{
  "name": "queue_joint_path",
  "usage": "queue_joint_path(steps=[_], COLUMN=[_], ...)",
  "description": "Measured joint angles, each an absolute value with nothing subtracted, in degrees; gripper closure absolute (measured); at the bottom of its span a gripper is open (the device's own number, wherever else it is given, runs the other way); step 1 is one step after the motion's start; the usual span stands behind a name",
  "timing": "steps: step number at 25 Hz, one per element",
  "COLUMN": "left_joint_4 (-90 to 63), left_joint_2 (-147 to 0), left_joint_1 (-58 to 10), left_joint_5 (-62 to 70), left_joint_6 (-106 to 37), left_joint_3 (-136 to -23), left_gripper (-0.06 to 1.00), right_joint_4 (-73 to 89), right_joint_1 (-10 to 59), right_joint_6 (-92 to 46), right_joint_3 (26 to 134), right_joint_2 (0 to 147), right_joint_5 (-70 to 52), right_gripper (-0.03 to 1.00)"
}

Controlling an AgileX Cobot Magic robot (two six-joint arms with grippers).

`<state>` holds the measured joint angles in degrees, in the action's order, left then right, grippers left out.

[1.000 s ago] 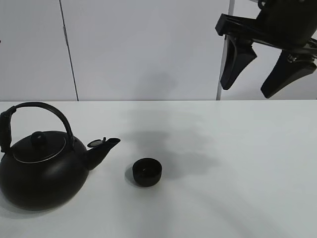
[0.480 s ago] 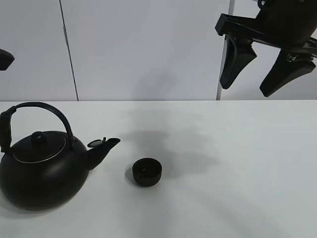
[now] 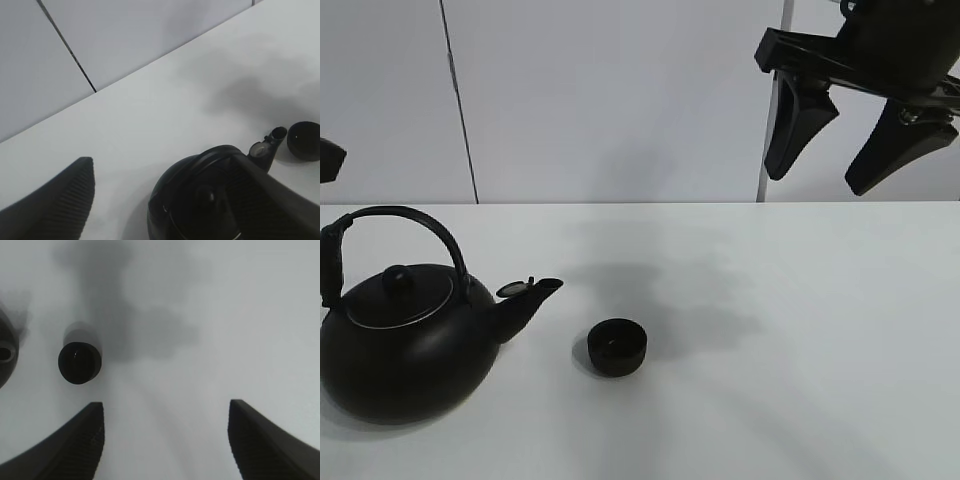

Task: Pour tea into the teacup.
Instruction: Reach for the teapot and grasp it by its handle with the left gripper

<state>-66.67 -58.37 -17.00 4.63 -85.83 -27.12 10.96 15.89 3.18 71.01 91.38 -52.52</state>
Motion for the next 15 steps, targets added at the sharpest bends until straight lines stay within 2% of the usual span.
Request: queue_joint_path(steps=[15], left_joint_4=[-70.2], left_joint_2=[-58.4], left_joint_1=[-17.0], left_joint_5=[4.3], left_joint_6=[-85.8], left_joint_3=[-26.9], left_gripper=[0.41], right_joint_4=[10.8], right_joint_1=[15.9], right_joint_6=[3.2], right_joint_3=[71.0], right_joint_2=[91.4], right_joint_5=[-50.3], right_gripper=[0.48])
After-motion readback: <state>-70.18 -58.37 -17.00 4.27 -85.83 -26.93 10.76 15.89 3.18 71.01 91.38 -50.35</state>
